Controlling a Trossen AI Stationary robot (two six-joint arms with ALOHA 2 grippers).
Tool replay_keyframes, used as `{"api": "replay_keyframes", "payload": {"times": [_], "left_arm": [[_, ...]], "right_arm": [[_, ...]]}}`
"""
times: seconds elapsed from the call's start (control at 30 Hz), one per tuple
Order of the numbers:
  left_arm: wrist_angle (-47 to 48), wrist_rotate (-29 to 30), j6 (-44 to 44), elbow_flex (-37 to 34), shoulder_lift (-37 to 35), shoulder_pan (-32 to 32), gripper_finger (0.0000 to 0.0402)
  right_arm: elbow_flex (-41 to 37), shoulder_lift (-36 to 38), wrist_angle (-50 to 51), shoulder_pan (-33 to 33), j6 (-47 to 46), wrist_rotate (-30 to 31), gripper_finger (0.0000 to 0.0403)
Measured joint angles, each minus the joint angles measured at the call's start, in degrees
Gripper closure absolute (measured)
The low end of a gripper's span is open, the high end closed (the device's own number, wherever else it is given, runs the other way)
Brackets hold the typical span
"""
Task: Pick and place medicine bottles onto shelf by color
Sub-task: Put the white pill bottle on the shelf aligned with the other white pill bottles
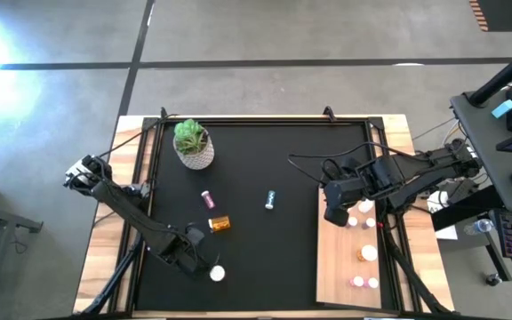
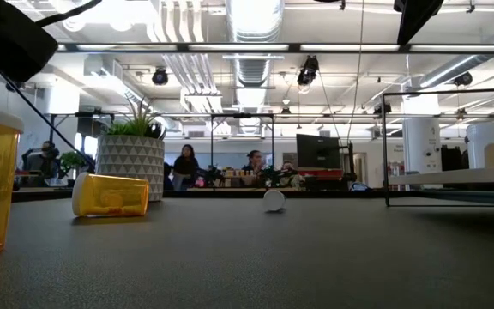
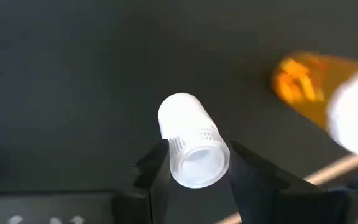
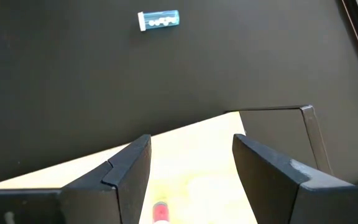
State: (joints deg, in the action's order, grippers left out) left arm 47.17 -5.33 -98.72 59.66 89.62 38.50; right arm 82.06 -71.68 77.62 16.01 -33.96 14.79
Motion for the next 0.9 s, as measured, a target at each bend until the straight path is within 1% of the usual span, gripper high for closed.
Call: {"api": "replay_keyframes", "payload": {"times": [0.13,0.23,0.3,0.4,0.5,0.57,0.67,0.77,0.9], "left_arm": [[6.2,3.2,0.8,0.4,-4.4,-3.1,0.0279],[6.3,5.7,3.9,0.4,-7.2,-7.1,0.0280],[5.9,5.9,7.5,0.7,-8.2,-10.7,0.0280],[5.7,5.9,15.0,2.4,-7.7,-16.3,0.0280],[3.9,5.9,23.1,6.6,-5.3,-21.4,0.0280],[4.5,6.0,28.3,10.2,-2.7,-24.2,0.0280],[4.2,5.9,35.1,14.9,1.9,-27.2,0.0280],[4.9,5.3,39.7,18.9,6.9,-29.8,0.0280],[6.7,3.9,42.5,23.1,12.7,-32.5,0.0280]], "right_arm": [[0.0,0.0,0.1,0.0,0.4,0.0,0.0186],[0.0,0.0,0.2,0.0,0.7,0.0,0.0186],[0.0,0.0,0.3,0.0,0.8,0.0,0.0186],[0.0,0.0,0.5,0.0,1.0,0.0,0.0186],[0.0,0.0,1.1,0.0,1.0,0.0,0.0186],[0.0,0.0,1.9,0.0,1.0,0.0,0.0186],[0.0,0.0,2.1,0.0,0.9,0.0,0.0186],[0.0,0.0,2.2,0.0,0.6,0.0,0.0186],[0.0,0.0,2.7,0.0,0.6,0.0,0.0186]]}}
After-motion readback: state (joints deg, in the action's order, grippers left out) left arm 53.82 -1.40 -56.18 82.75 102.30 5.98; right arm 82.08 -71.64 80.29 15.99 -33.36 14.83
